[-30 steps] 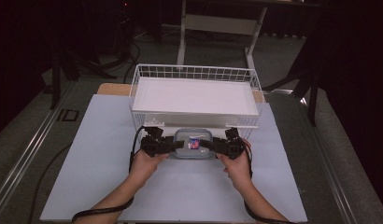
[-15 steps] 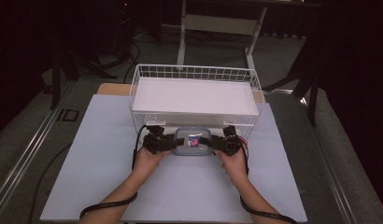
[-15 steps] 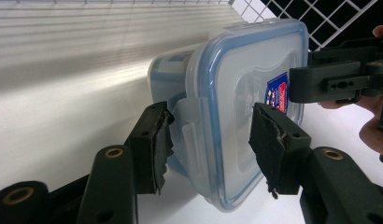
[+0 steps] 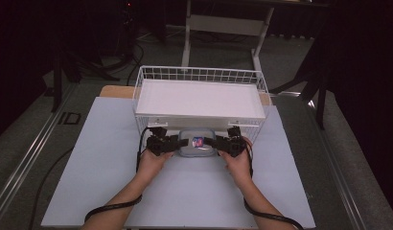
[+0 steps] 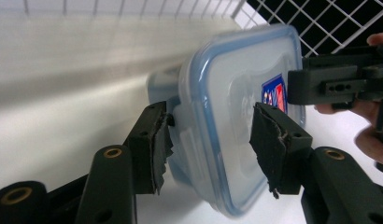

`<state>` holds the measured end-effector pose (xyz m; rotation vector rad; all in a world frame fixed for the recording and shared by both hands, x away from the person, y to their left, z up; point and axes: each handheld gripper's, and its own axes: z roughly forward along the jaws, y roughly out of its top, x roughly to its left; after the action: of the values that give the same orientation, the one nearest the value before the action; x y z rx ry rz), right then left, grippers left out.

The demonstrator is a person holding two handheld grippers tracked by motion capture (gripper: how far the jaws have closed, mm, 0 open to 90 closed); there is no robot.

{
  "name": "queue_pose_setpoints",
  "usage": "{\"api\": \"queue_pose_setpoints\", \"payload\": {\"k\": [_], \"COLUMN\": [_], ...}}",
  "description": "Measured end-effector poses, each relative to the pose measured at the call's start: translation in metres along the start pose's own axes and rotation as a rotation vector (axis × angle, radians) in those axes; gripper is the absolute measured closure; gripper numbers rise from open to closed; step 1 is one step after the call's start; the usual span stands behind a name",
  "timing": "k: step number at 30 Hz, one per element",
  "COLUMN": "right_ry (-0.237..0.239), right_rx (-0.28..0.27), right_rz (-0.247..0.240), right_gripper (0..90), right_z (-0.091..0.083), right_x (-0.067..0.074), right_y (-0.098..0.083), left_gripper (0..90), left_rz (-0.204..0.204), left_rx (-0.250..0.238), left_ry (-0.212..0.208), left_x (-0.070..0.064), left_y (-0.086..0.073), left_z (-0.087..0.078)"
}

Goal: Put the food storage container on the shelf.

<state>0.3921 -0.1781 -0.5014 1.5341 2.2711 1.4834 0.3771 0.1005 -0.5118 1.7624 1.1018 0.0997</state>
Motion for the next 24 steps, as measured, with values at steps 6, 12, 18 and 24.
{"api": "queue_pose_setpoints", "payload": {"k": [6, 12, 18, 24], "right_ry": [-0.007, -0.099, -0.132, -0.151], "right_rx": [-0.007, -0.015, -0.026, -0.044], "right_rz": [0.007, -0.023, -0.081, -0.144], "right_gripper": [38.4, 40.6, 39.9, 39.6], "right_z": [0.002, 0.002, 0.004, -0.002], "right_x": [-0.005, 0.004, 0.007, 0.016], "right_y": [-0.001, 0.003, 0.005, 0.004], "left_gripper": [49.8, 49.7, 48.3, 46.4], "left_rz": [0.084, 0.155, 0.171, 0.259], "left_rx": [-0.027, -0.044, -0.073, -0.097], "left_ry": [0.088, 0.159, 0.181, 0.181], "left_x": [-0.008, -0.012, -0.012, -0.016], "left_y": [0.006, 0.008, 0.008, 0.010], "left_z": [0.004, 0.011, 0.014, 0.007]}}
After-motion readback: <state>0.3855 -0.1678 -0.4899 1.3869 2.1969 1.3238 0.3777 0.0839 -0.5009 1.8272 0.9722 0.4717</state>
